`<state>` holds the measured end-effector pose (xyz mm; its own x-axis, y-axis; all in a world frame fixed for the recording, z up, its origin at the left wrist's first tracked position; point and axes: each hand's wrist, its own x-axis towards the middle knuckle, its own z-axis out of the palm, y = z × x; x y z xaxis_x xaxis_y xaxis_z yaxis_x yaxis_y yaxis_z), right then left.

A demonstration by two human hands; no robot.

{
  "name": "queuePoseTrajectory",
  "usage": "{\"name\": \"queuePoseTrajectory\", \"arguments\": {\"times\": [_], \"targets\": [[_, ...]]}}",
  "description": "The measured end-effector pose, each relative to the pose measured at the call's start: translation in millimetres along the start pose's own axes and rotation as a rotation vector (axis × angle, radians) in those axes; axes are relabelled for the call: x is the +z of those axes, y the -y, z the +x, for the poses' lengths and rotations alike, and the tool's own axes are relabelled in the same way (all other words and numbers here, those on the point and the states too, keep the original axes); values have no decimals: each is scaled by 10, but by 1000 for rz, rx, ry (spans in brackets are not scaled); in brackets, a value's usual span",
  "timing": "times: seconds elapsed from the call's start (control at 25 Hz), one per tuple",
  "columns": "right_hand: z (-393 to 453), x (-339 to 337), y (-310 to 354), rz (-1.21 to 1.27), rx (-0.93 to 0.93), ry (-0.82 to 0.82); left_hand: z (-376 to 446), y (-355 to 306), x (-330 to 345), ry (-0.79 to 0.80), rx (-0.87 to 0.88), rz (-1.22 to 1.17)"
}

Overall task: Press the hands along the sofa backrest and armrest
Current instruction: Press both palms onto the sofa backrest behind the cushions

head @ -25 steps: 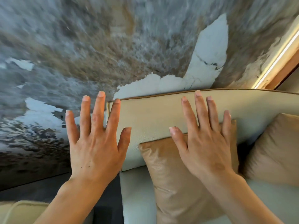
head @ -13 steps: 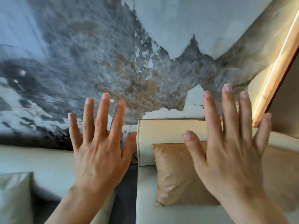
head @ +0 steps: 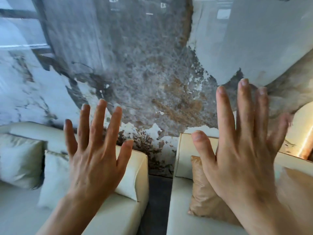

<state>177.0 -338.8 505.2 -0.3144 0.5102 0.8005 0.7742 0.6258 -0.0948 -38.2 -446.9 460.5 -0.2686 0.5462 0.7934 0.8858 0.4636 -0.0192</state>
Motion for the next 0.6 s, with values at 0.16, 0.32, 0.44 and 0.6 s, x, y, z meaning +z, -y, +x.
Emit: {"name": "queuePoseTrajectory", "arguments": {"times": [0.16,0.32,0.44,0.6], "targets": [[-52,19,791,29,-19,-6,-176,793,-247,10,-29,32],[-219,120,1704,15,-18,27,-299,1763,-428,32,-42,37],[-291,206,2216,31,-17,74,-356,2269,-504,35,-56,32],[-331,285,2564,42,-31,88,-420,2602,-535,34,-85,16]]}}
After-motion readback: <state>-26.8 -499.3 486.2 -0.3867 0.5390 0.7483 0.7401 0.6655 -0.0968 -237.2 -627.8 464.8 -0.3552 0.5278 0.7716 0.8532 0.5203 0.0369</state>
